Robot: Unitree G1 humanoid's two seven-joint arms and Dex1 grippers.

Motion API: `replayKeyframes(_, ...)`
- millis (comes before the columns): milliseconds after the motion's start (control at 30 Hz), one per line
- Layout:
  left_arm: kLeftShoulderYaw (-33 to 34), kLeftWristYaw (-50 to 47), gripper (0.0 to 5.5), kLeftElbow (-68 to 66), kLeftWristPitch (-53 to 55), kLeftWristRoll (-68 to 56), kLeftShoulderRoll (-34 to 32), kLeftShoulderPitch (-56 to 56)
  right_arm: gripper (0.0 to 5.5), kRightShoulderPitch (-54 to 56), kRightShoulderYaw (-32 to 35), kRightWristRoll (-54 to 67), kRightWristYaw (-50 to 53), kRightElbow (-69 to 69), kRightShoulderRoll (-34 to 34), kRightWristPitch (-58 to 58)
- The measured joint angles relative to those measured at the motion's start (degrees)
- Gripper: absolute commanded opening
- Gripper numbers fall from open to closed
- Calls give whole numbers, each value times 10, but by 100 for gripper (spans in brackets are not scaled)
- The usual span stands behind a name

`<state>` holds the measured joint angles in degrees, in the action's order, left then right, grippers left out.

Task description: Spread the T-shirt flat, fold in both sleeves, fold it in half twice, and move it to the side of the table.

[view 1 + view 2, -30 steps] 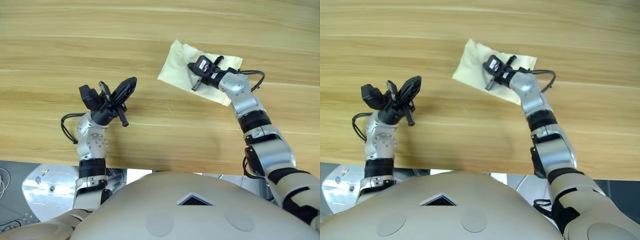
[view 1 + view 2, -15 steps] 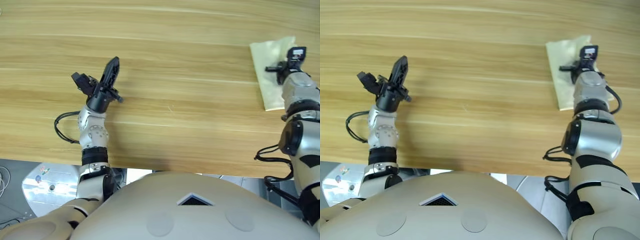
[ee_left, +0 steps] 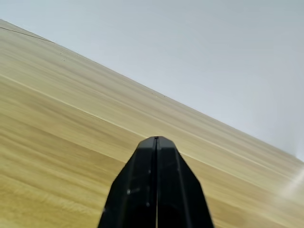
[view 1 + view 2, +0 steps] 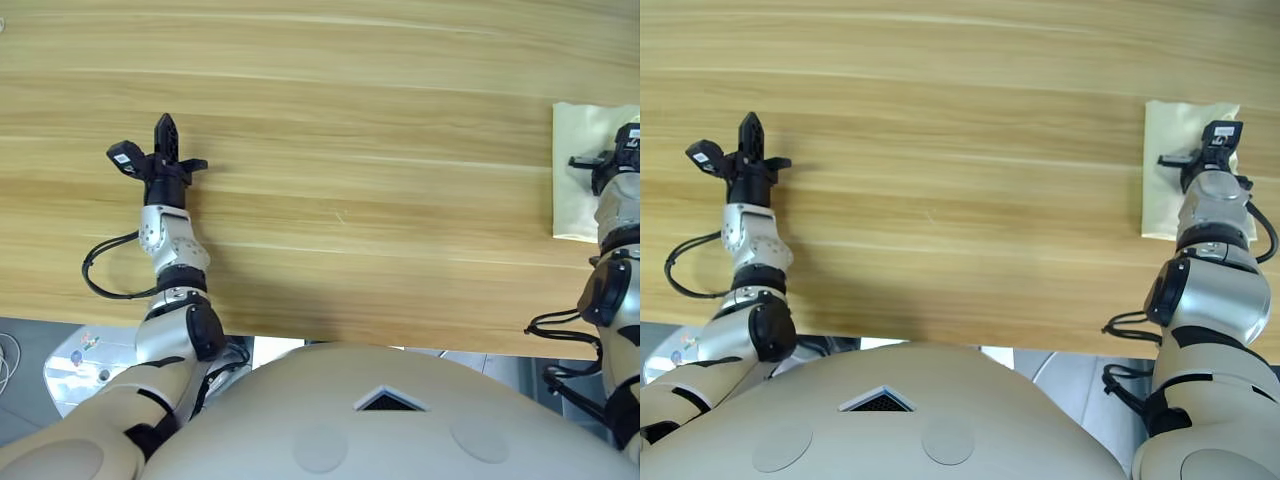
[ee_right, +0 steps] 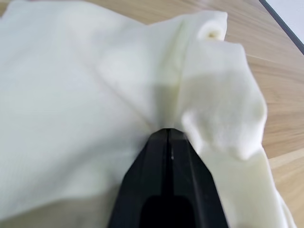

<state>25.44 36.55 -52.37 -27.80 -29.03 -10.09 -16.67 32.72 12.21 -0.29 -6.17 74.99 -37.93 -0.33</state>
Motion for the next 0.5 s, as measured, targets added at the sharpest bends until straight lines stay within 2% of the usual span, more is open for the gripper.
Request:
replayKeyframes(200,4,0,0,-16,-20,7,-6,-5,2,5,0,-6,-33,-6,5,-48)
replayKeyframes(333,7,6,0,-9,-22,5,-6,0,2,29,-10,-12,-31,-112,6,-112)
replayKeyframes(433,10,20,0,17,-21,-5,-5,16,2,5,-40,-80,37,-271,7,-126)
replayKeyframes(500,7,24,0,42,-21,-5,-4,32,2,-30,-95,-200,139,-391,22,-118)
